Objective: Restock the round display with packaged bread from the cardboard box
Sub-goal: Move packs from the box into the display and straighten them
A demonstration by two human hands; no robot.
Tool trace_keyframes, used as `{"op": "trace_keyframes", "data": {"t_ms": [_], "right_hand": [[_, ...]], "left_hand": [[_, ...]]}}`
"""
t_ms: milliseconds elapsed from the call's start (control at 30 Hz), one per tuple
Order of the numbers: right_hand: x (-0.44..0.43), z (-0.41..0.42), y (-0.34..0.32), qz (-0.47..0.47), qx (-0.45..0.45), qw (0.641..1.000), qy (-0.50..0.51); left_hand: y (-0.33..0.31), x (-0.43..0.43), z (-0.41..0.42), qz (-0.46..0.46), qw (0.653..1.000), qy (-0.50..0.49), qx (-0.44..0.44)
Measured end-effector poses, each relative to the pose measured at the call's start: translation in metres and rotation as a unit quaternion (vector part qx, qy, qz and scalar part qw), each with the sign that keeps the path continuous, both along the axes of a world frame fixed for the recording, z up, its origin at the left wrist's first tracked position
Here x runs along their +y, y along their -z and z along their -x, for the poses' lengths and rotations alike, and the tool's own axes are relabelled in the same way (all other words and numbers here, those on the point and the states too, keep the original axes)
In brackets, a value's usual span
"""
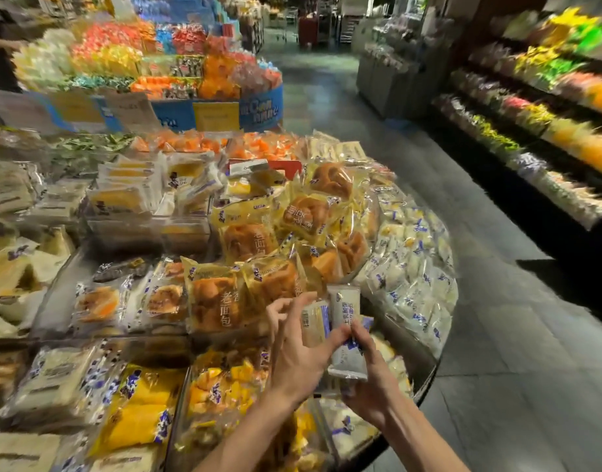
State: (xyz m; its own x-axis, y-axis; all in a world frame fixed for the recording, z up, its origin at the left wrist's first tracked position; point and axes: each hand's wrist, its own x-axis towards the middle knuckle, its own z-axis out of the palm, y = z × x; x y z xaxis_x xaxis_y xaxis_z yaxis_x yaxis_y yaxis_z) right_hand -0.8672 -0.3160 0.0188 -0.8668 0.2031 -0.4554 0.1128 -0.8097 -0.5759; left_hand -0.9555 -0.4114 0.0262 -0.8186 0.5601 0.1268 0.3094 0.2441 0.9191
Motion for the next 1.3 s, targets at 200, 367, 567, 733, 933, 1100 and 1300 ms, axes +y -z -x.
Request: {"op": "trace_keyframes", "data": {"t_ms": [200, 367, 567, 733, 933, 1100, 1300], "right_hand": [[0.089, -0.013, 0.010, -0.013, -0.037, 0.998, 0.044], [0.129, -0.019, 0.026, -0.019, -0.056, 0.997, 0.057], [0.150, -0.024, 0.035, 0.034, -0.024, 0.996, 0.075], [0.157, -0.028, 0.035, -0.017, -0.050, 0.994, 0.094], [0.158, -0.030, 0.028, -0.055, -0.047, 0.993, 0.097], [0.157, -0.034, 0.028, -0.060, -0.043, 0.990, 0.117], [0.173, -0.050, 0.042, -0.013, -0.070, 0.987, 0.143]], "left_hand": [[0.000, 0.093, -0.012, 0.079, 0.993, 0.073, -0.038], [-0.006, 0.140, -0.016, 0.160, 0.968, 0.167, -0.097], [0.005, 0.165, -0.017, 0.035, 0.950, 0.146, -0.275], [-0.008, 0.172, -0.019, -0.050, 0.905, 0.106, -0.410], [-0.009, 0.168, -0.014, -0.054, 0.873, 0.094, -0.475], [-0.001, 0.172, -0.023, 0.019, 0.907, 0.125, -0.403], [0.012, 0.201, -0.029, 0.013, 0.904, 0.153, -0.398]]}}
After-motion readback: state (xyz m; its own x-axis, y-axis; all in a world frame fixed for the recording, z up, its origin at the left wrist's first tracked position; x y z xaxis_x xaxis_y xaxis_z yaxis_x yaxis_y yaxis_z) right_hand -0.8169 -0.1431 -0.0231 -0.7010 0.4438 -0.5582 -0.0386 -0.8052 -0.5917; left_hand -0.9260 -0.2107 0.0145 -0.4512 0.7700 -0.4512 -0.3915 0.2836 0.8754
